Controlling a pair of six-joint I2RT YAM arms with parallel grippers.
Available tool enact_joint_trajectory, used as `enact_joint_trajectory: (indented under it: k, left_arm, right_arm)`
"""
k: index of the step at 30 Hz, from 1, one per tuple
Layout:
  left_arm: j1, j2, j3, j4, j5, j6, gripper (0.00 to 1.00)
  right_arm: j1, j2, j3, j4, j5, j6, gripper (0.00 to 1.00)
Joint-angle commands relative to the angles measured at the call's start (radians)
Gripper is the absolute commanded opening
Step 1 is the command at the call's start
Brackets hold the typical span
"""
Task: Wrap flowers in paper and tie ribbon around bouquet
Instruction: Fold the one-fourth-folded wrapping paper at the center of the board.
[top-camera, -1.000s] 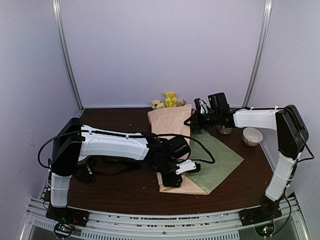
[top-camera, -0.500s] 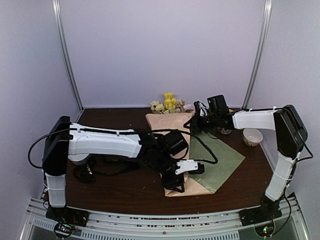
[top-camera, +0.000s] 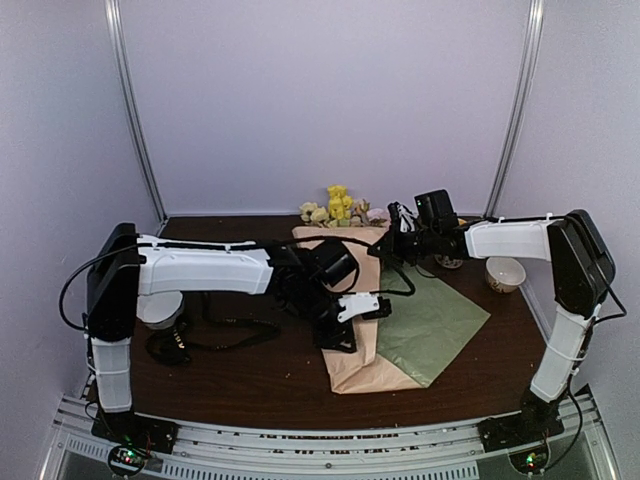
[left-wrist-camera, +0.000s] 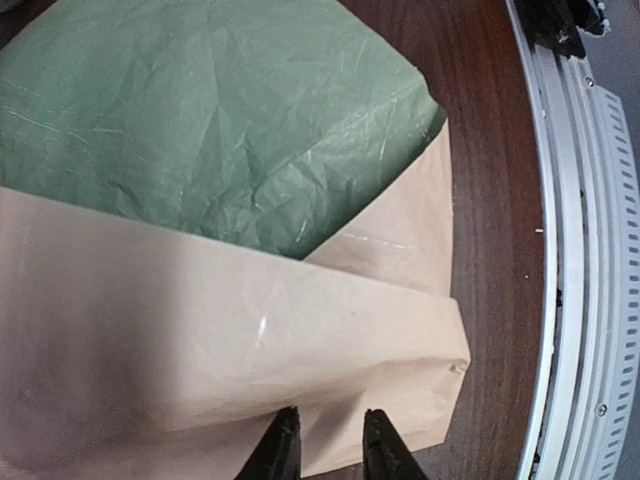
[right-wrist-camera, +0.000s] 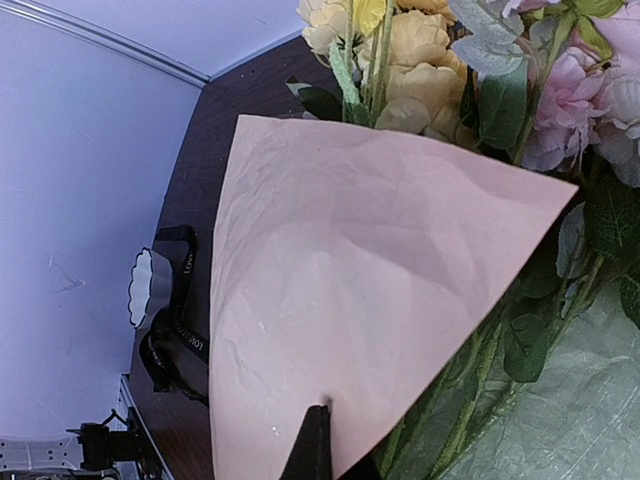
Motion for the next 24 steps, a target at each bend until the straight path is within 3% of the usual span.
enact_joint_trajectory:
  k: [1,7,18,20,24]
  left_arm:
    - [-0.066,0.121,0.118,-0.046,-0.092,0.021,0.26]
    - [-0.115,0.27,0.239,-0.157,-0.167,0.074,0.26]
    - [-0.118,0.309,0.249,-0.204,-0.118,0.125,0.25]
    - [-0.113,0.315,0.258,-0.214,-0.1,0.131,0.25]
    - [-0.106,0.32,0.259,-0.221,-0.067,0.137,0.25]
  right_arm:
    - [0.004,0.007,0.001,0.008,0.02,-0.005,0.0]
    - [0.012,0.001,-0.024,0.04,0.019,0.015,0.0]
    - [0.016,-0.01,-0.014,0.028,0.051,0.003,0.01]
    - [0.016,-0.015,-0.011,0.008,0.045,-0.009,0.06]
    - [0.018,-0.058,-0.102,0.041,-0.006,-0.018,0.31]
